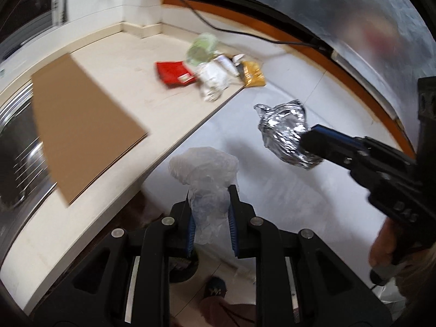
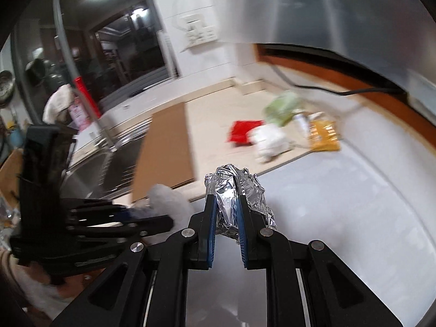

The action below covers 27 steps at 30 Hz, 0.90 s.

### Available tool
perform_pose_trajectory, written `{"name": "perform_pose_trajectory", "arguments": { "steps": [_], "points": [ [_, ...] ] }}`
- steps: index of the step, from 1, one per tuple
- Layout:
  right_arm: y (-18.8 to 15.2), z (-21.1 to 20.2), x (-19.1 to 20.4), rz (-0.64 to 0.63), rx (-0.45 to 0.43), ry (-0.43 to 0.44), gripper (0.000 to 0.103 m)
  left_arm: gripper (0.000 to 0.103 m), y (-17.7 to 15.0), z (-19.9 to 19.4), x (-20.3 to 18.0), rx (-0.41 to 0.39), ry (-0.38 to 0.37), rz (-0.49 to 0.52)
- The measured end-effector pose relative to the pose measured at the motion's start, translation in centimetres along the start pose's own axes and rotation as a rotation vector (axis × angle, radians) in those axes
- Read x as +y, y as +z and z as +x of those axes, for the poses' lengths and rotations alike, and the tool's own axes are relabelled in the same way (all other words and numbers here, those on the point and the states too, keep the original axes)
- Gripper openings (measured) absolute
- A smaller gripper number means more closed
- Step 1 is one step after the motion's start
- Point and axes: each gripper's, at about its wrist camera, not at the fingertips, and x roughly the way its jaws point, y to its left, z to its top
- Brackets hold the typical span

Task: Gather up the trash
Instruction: 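Carry the foil ball and plastic bag down over the trash bin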

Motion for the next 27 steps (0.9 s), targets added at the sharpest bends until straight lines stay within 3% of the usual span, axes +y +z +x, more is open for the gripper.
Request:
{"name": "perform_pose_trajectory", "arguments": {
  "steps": [7, 14, 21, 27],
  "points": [
    [-3.0, -1.6, 9.2, -0.029, 0.051, 0.079, 0.014, 0.017, -5.2, -3.2, 4.1, 0.027, 0.038, -0.016],
    [-6.6, -0.7, 15.1, -0.029, 0.117, 0.096, 0.014, 0.017, -9.6, -3.8, 7.0, 0.071, 0.049, -0.015],
    [-10.4, 2.0, 18.3, -0.043, 0.167, 0.065, 0.014, 0.017, -13.5, -2.1, 9.2, 0.125, 0.042, -0.015],
    [-14.1, 5.2, 18.7, -0.012, 0.208, 0.016, 0.014, 0.017, -15.8, 0.1, 10.4, 0.151, 0.032, -0.004]
  ]
}}
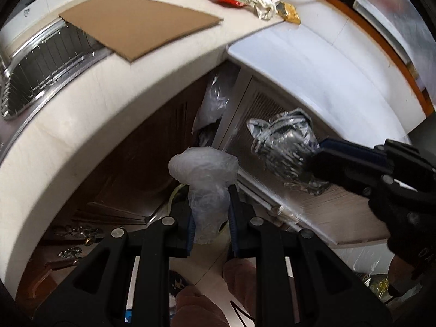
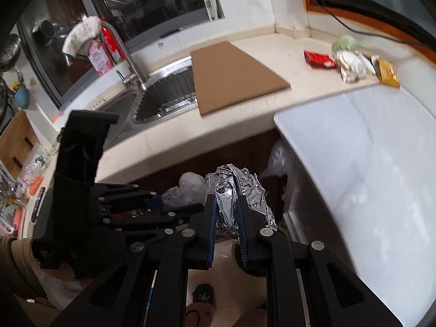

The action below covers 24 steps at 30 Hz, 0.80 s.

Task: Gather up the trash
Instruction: 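Carry the foil ball and plastic bag down over the trash bin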

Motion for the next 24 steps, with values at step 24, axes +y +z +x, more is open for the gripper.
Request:
{"name": "perform_pose_trajectory", "arguments": {
  "steps": [24],
  "points": [
    [-11.1, 19.3, -5.9, 0.158, 0.143, -0.145, 0.014, 0.017, -6.2, 17.2, 4.9, 0.094, -0.061, -0.052]
  ]
}}
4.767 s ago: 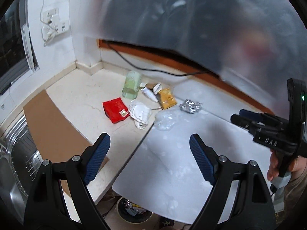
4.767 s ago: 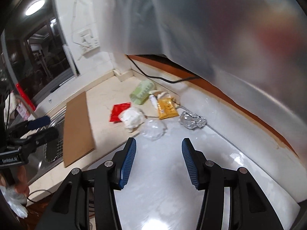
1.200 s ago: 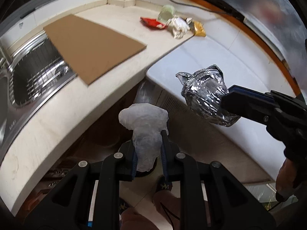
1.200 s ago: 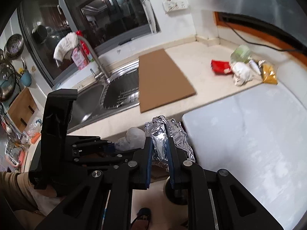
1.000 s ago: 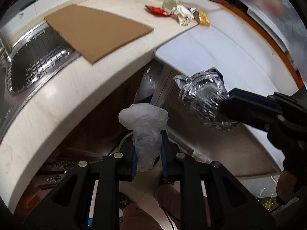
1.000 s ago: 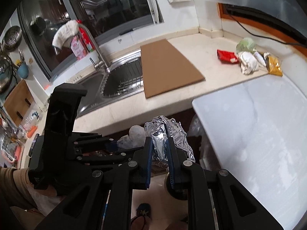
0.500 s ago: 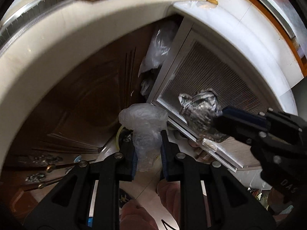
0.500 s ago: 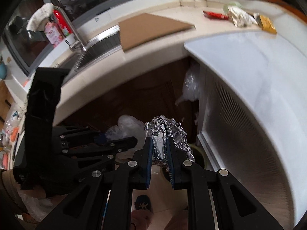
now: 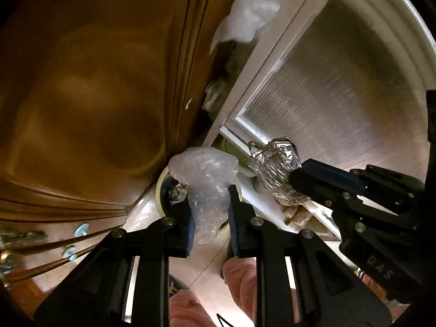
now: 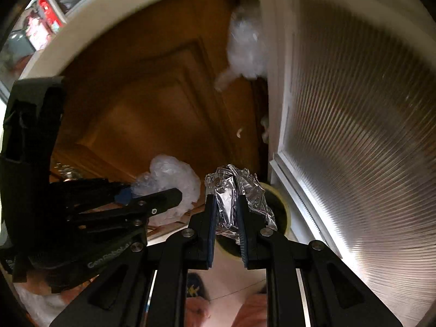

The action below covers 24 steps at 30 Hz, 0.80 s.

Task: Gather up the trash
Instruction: 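Carry the foil ball and plastic bag down over the trash bin, then open both grippers to drop the foil and plastic bag into the bin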

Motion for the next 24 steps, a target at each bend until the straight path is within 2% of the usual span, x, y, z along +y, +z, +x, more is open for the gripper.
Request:
{"name": "perform_pose_trajectory", "arguments": {
  "steps": [6, 11, 14, 16, 18, 24],
  "points": [
    [-0.3, 4.6, -2.1, 0.061, 0.036, 0.021, 0.015, 0.018, -0.6, 3.0, 0.0, 0.013, -0.003, -0.008],
    [-0.4, 7.7, -3.9, 0.108, 0.048, 0.036, 0.019, 0.027, -0.7, 4.8, -0.1, 0.02, 0.033, -0.011],
    [-0.6, 9.3, -5.1, 0.127, 0.057, 0.021, 0.022, 0.046, -0.6, 5.6, 0.5, 0.03, 0.048, -0.037],
    [-0.7, 9.6, -5.6, 0.134, 0.059, 0.011, 0.023, 0.064, -0.6, 5.6, 0.9, 0.023, 0.05, -0.05],
    [-0.6, 9.8, -6.0, 0.135, 0.061, 0.0, 0.027, 0.072, -0.6, 5.3, 1.1, 0.021, 0.052, -0.054],
    [-0.6, 9.0, -5.8, 0.115, 0.059, -0.007, 0.028, 0.073, -0.7, 3.9, 0.9, 0.033, 0.064, -0.054]
  ]
}}
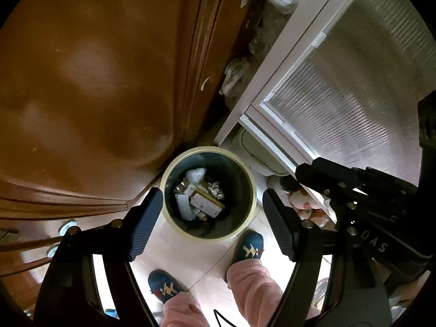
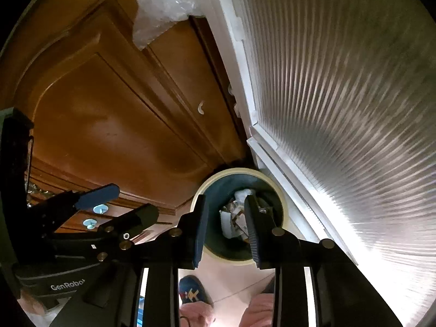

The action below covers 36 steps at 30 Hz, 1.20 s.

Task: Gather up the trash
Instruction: 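Open both grippers to drop the foil and plastic bag into the bin, then raise both grippers back up over the counter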

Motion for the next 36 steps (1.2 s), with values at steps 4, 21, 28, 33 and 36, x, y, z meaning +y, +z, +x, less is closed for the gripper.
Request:
{"name": "perform_pose_trajectory", "arguments": {
  "steps": [4, 21, 28, 33, 36],
  "points": [
    [-0.1, -1.2, 0.2, 0.003, 0.012, -0.001, 0.028, 0.074, -0.1, -2.2, -0.4, -0.005, 0.004, -0.007],
    [2.0, -16.7, 4.8, -0.099, -0.061, 0.053, 0.028, 0.087, 3.1, -22.3, -4.2, -0.134, -0.021, -0.036],
    [5.3, -26.1, 5.7, -0.138, -0.194, 0.087, 0.032, 0.087, 6.9, -30.2, -7.3, -0.252, 0.002, -0.018],
    [8.5, -32.7, 4.5, -0.174, -0.318, 0.081, 0.036, 0.088, 10.5, -35.2, -11.5, -0.362, -0.002, 0.002],
    [9.9, -35.8, 3.3, -0.176, -0.372, 0.082, 0.036, 0.088, 12.0, -36.8, -14.1, -0.405, -0.009, 0.009]
  ]
}}
